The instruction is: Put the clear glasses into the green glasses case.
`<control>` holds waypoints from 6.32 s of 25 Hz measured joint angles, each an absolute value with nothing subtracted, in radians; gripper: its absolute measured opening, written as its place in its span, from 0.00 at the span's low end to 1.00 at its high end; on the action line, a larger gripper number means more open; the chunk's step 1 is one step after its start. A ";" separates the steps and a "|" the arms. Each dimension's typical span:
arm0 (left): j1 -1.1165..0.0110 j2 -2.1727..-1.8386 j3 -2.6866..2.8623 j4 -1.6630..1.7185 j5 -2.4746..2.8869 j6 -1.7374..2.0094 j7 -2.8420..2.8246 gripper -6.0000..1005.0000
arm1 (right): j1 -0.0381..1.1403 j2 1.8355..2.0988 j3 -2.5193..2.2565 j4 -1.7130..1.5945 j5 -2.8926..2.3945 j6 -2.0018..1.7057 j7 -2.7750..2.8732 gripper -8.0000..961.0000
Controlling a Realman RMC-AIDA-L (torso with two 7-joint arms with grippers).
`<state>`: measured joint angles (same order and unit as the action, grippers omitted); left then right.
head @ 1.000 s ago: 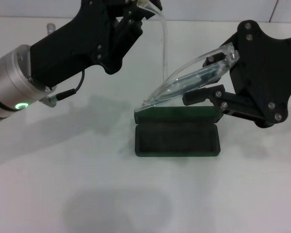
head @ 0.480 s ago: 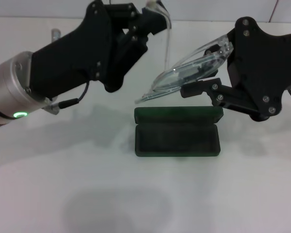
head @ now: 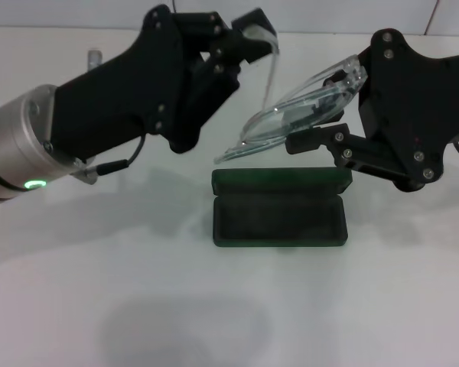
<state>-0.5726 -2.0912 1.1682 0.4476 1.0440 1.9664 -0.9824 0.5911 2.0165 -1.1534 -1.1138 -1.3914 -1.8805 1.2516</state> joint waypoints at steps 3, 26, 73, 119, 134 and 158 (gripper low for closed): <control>-0.576 -2.091 1.189 0.448 1.042 1.967 -0.982 0.03 | 0.591 2.017 -1.152 -1.114 -1.391 -1.880 1.251 0.08; -0.567 -2.089 1.206 0.442 1.036 1.963 -0.974 0.03 | 0.589 2.019 -1.153 -1.112 -1.391 -1.867 1.241 0.08; -0.531 -2.039 1.045 0.437 1.018 1.904 -0.969 0.03 | 0.596 2.015 -1.167 -1.111 -1.412 -1.851 1.285 0.09; -0.220 -1.998 0.816 0.529 1.124 1.790 -1.056 0.03 | 1.290 2.028 -1.699 -0.874 -2.317 -1.696 2.362 0.09; -0.232 -2.000 0.819 0.520 1.137 1.785 -1.052 0.03 | 1.305 2.028 -1.903 -0.869 -2.270 -1.582 2.312 0.10; -0.241 -2.011 0.819 0.515 1.174 1.769 -1.024 0.03 | 1.324 2.028 -1.964 -0.851 -2.208 -1.479 2.305 0.10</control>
